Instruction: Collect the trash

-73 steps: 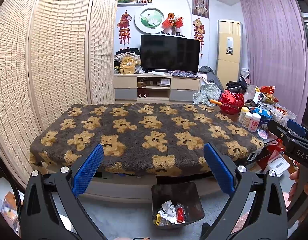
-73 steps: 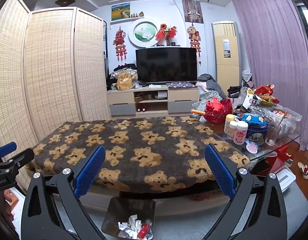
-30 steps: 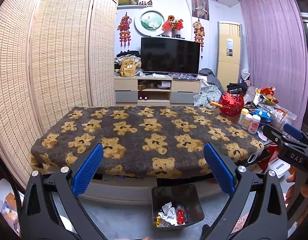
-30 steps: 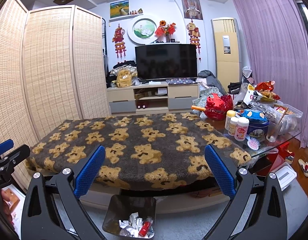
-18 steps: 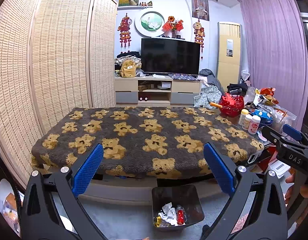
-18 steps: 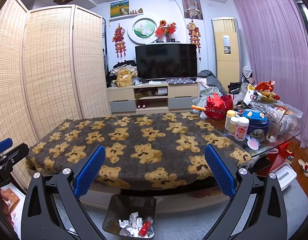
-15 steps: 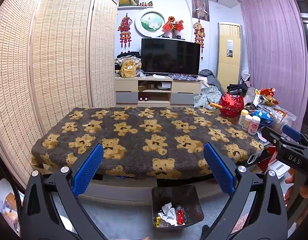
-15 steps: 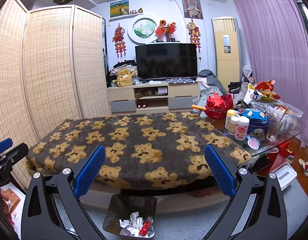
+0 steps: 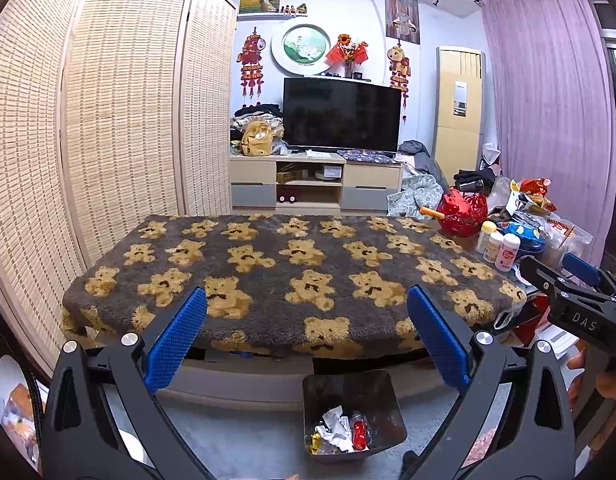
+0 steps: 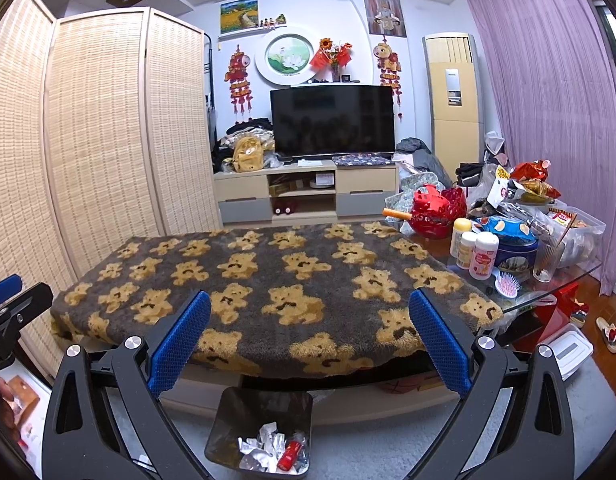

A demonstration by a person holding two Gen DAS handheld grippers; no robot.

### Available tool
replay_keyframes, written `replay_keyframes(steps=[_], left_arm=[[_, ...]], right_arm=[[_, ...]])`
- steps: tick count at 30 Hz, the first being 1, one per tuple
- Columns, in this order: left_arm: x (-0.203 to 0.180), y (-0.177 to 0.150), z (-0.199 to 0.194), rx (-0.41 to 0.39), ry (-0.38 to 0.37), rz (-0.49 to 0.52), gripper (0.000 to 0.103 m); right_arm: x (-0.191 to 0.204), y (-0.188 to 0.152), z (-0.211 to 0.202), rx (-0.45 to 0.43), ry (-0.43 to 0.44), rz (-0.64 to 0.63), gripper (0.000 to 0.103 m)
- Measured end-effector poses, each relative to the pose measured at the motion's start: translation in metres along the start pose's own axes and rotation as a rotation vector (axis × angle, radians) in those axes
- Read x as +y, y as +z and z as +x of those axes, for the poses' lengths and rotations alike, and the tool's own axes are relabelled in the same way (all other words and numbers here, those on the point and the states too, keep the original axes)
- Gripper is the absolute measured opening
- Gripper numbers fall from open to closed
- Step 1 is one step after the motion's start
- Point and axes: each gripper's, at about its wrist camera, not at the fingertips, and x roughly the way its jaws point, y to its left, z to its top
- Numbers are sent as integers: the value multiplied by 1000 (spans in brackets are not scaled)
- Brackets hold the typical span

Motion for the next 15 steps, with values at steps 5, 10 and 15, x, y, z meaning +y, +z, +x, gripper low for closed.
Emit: replay_keyframes(steps=[5,10,15], left_arm=[[0,0,-1,0,1,0,95],[0,1,-1,-1,1,-2,95],[-1,0,-2,-3,-1,-2,95]], right_arm=[[0,0,0,0,1,1,100],[0,0,1,0,1,1,100],[-1,0,-1,1,3,1,100]])
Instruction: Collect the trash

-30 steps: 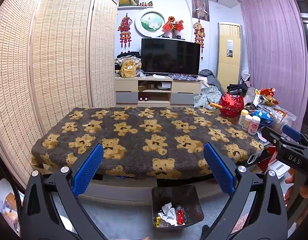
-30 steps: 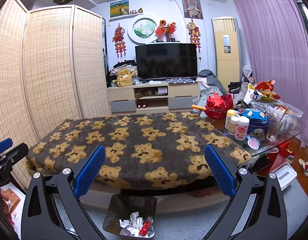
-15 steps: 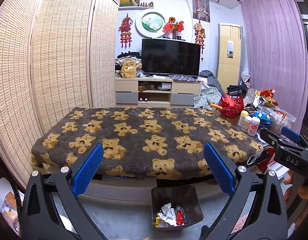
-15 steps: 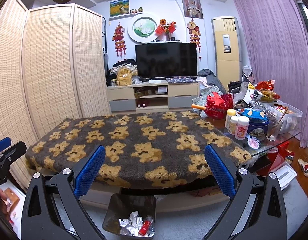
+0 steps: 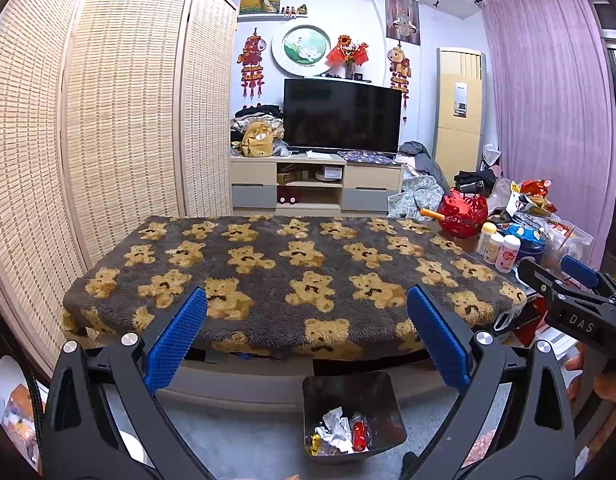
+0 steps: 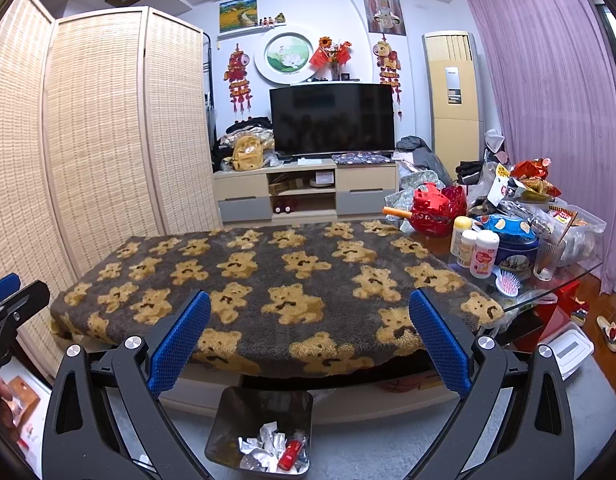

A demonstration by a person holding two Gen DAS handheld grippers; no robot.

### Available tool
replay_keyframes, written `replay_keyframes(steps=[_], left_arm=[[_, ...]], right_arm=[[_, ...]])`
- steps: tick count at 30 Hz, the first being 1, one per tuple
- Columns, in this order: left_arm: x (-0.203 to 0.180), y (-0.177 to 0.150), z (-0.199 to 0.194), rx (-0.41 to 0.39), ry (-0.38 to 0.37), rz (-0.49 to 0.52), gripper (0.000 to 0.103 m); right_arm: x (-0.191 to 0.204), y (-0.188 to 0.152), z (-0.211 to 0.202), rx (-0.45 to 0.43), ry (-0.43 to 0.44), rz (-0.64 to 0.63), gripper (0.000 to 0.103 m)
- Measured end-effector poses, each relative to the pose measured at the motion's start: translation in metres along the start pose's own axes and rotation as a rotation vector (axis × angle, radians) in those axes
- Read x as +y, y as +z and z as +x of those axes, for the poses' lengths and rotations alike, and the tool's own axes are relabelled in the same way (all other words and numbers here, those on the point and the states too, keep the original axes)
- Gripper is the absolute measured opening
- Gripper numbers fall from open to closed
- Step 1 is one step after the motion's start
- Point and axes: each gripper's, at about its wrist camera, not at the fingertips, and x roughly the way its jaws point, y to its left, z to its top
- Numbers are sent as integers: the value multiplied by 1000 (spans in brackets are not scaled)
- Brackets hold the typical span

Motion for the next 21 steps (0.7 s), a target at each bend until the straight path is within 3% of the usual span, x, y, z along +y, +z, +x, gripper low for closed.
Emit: replay_keyframes(steps=[13,21], left_arm=[[-5,0,-2,-10,19,13,95],[-6,-3,-2,-22,-12,1,95]], right_arm=[[0,-2,0,1,-3,0,100],[3,-2,2,13,3,-2,100]])
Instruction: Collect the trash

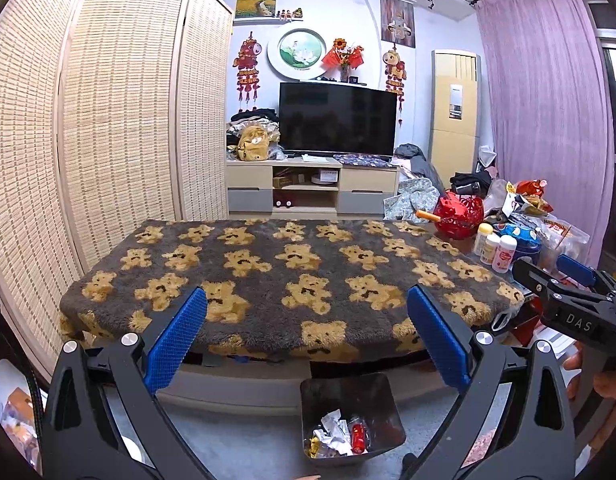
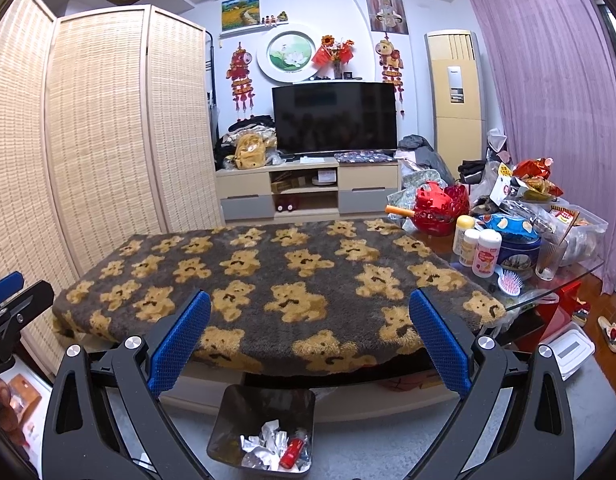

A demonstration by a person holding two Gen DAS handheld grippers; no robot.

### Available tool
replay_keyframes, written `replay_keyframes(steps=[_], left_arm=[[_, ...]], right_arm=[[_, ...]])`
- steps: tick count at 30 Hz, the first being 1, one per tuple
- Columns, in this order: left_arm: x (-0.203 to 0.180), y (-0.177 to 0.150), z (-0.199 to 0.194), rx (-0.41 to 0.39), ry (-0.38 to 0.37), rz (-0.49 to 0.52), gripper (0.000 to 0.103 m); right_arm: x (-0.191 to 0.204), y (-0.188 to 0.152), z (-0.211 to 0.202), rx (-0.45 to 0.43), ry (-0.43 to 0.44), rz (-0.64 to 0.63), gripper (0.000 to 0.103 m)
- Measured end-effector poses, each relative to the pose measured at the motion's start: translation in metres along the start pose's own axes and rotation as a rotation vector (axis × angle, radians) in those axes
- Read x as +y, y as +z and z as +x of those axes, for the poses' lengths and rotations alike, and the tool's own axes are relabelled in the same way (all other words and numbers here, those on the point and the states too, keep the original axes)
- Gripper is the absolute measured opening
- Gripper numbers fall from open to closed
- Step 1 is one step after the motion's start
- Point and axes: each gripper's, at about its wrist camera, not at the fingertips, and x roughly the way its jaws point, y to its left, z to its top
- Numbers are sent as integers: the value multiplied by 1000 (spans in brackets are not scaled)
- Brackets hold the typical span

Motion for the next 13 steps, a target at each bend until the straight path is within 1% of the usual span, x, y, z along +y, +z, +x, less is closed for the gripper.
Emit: replay_keyframes(steps=[3,8,13], left_arm=[[2,-1,-1,-2,3,-5,95],[1,-3,0,4,51,12,95],[2,-4,2,19,40,12,95]], right_arm=[[0,0,1,0,-2,4,100],[1,1,1,1,-2,5,100],[1,2,2,3,-1,6,100]])
